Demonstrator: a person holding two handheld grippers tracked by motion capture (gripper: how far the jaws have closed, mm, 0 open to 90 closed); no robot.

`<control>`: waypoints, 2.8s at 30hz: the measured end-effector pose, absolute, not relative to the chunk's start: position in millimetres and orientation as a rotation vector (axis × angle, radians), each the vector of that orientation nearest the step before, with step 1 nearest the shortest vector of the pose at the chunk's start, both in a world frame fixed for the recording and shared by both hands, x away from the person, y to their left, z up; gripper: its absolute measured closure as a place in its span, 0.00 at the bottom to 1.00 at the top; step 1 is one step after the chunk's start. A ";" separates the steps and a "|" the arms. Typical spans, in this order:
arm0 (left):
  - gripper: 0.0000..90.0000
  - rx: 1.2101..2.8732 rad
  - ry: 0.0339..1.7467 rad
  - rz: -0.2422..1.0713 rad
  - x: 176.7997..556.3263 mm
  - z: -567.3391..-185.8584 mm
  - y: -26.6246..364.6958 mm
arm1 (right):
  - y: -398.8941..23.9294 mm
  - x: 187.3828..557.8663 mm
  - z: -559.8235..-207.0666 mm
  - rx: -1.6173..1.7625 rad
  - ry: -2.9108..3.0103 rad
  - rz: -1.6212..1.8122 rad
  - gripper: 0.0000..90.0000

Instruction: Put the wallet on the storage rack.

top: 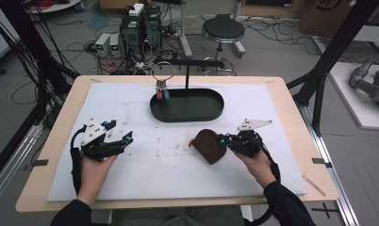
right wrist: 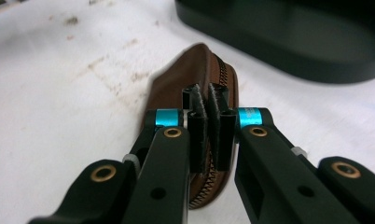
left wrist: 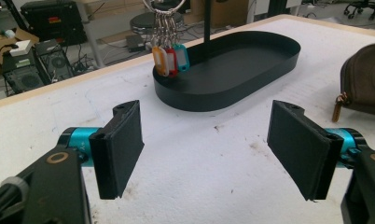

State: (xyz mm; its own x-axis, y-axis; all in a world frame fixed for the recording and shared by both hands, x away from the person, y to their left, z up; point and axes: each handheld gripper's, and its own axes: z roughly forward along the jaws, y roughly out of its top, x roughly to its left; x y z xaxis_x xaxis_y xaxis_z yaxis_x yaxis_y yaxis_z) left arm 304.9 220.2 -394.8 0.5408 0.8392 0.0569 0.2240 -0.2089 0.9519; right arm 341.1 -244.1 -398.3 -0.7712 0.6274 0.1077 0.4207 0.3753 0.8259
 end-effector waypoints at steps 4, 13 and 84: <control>0.29 1.733 0.877 0.716 306.1 -394.9 214.9 | -246.0 336.5 -390.8 0.872 2.368 1.351 0.98; 0.29 1.759 0.769 0.578 310.9 -394.4 192.4 | -233.7 326.5 -386.7 0.676 2.424 1.323 0.98; 0.75 1.950 0.300 -0.026 355.0 -415.9 58.2 | -263.1 337.1 -398.0 0.675 2.579 1.535 0.40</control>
